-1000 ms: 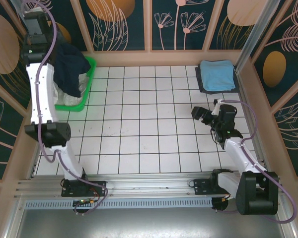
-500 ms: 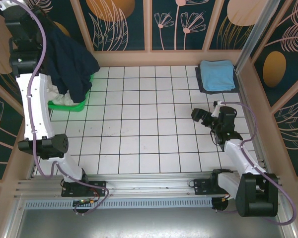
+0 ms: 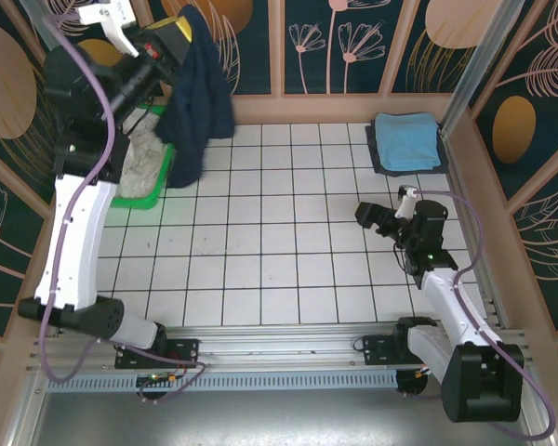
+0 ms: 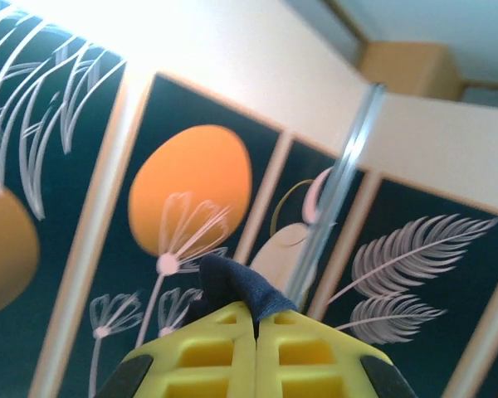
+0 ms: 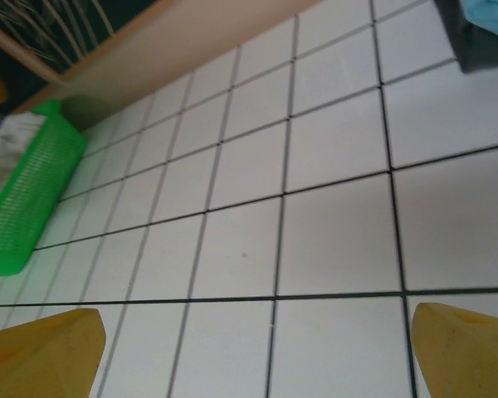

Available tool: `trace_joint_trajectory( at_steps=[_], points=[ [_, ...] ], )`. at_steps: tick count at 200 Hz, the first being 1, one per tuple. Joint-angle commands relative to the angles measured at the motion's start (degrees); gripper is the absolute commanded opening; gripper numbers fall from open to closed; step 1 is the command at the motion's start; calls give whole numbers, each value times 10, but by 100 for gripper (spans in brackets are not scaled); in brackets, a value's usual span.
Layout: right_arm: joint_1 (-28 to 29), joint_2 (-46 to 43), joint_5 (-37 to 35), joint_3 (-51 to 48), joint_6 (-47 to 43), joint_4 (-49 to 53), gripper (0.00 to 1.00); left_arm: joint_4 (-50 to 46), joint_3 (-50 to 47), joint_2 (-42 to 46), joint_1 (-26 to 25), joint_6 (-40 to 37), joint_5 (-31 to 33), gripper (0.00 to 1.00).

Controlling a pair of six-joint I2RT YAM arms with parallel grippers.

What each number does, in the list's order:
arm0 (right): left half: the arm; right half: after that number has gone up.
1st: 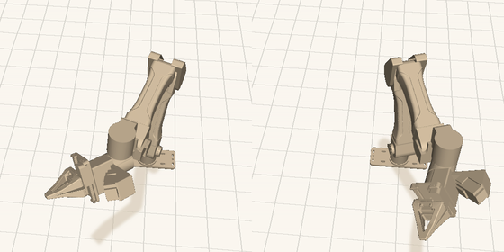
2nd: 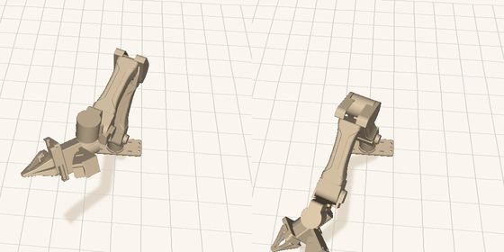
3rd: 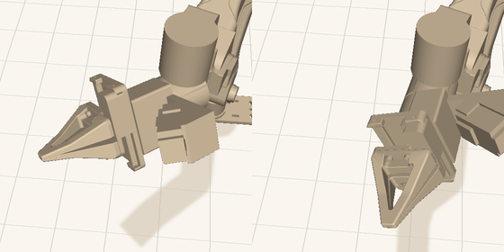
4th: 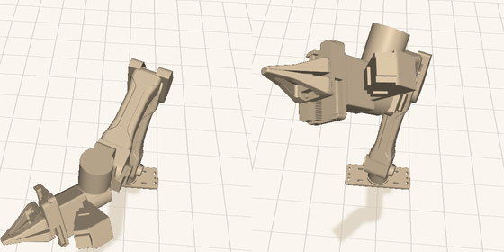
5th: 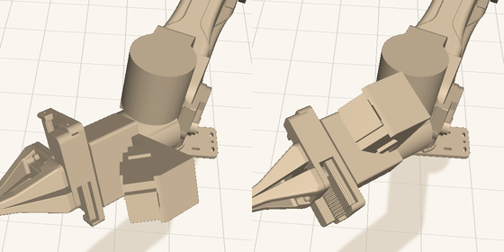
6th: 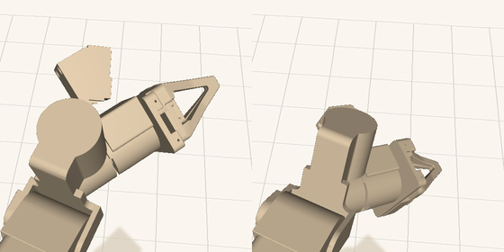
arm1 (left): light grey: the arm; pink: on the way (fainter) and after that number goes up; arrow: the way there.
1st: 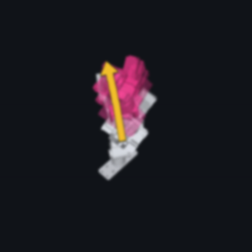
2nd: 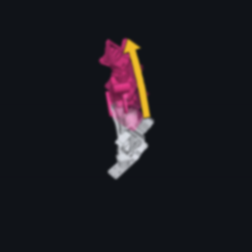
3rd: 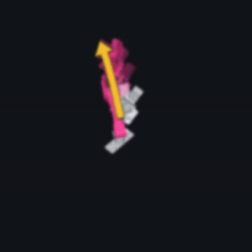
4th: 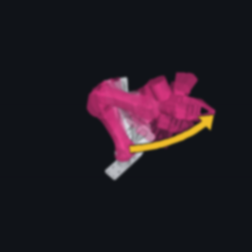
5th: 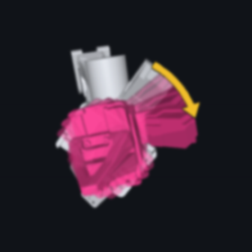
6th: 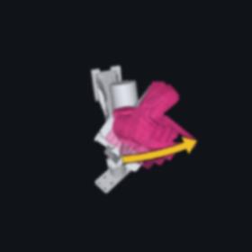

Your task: Fold and stack the t-shirts

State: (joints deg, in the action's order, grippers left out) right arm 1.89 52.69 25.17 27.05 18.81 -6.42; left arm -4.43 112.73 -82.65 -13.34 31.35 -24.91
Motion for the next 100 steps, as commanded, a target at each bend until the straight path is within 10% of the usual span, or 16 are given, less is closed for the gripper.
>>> trace_joint_trajectory(
  at_steps=[1, 19, 32, 45, 76, 100],
  points=[
    [9, -25, 33, 19, 14, -31, 94, 115, -87, 35, 5, 35, 15, 0],
    [14, -28, 35, 37, 13, -15, 92, 131, -188, 36, 5, 45, 67, 2],
    [23, -23, 33, 50, 12, 6, 92, 87, -222, 22, 5, 29, 128, 67],
    [35, -20, 19, 61, 4, 41, 92, 47, -251, 4, 7, 2, 204, 94],
    [63, -12, -51, 48, 12, 120, 91, -25, -311, -42, 17, -34, 275, 99],
    [100, 18, -98, 43, 17, 193, 90, 5, -422, -45, 16, -24, 194, 99]
  ],
)
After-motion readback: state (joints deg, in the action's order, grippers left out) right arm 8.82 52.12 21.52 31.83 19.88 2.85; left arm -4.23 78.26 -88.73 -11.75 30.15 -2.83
